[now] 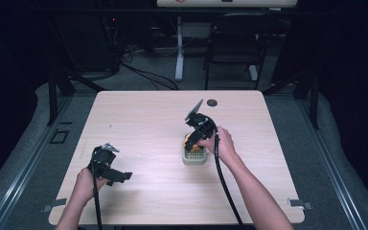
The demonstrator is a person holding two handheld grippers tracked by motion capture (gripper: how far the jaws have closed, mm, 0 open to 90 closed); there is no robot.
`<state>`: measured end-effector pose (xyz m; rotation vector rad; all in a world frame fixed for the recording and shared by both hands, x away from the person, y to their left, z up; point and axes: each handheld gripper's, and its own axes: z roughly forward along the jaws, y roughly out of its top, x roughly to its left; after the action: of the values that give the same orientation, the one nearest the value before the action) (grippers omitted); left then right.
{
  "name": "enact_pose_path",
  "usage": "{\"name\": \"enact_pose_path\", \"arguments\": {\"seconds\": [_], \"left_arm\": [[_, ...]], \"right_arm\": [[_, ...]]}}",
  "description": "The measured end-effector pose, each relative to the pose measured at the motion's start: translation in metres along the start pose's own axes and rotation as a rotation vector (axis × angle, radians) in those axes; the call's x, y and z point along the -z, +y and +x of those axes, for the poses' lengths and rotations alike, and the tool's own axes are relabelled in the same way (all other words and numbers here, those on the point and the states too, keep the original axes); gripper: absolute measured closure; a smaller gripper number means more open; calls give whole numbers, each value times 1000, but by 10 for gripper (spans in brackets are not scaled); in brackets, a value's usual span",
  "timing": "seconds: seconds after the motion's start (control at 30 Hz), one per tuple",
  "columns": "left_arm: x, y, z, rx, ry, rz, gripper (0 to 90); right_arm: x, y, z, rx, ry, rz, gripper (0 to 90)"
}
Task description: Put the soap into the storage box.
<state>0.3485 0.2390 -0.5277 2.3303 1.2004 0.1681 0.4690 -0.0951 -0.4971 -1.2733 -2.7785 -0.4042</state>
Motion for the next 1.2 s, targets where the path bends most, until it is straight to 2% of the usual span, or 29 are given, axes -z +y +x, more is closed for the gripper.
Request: {"name": "enact_pose_path", "arguments": {"seconds": [0.03,0.13,0.23,0.27,0.3,0.33,0.5,0.73,0.77,0.8,0.87,0.97,1.03,1.13,1.2], "left_arm": [[0,0,0,0,0,-1,0],[0,0,0,2,-1,0,0],[0,0,0,0,-1,-3,0],[0,0,0,0,0,-2,0],[0,0,0,-1,0,-3,0],[0,0,0,-1,-1,-2,0],[0,0,0,-1,-1,-2,0],[0,0,0,0,-4,1,1],[0,0,0,0,-4,1,1],[0,0,0,0,-4,2,1],[0,0,0,0,-4,2,1],[-1,0,-1,-1,-6,6,1],[-1,0,-1,-1,-7,8,1],[-1,0,-1,-2,-2,8,2],[-1,0,-1,-5,-3,11,1]], "right_arm": [[1,-2,1,3,4,-15,92],[8,-7,2,27,12,6,64],[12,-14,4,45,12,-12,46],[13,-17,6,31,22,-22,44],[16,-20,5,54,20,-20,44],[17,-23,5,54,22,-27,42],[25,-38,2,74,23,-38,36],[29,-63,-5,68,21,-56,32],[31,-66,-7,83,13,-34,32],[30,-70,-7,67,7,-45,30],[30,-78,-11,73,3,-39,29],[30,-90,-15,51,5,-46,26],[31,-98,-19,57,-11,-29,26],[31,-110,-23,27,-2,-45,25],[32,-118,-27,27,-10,-41,25]]}}
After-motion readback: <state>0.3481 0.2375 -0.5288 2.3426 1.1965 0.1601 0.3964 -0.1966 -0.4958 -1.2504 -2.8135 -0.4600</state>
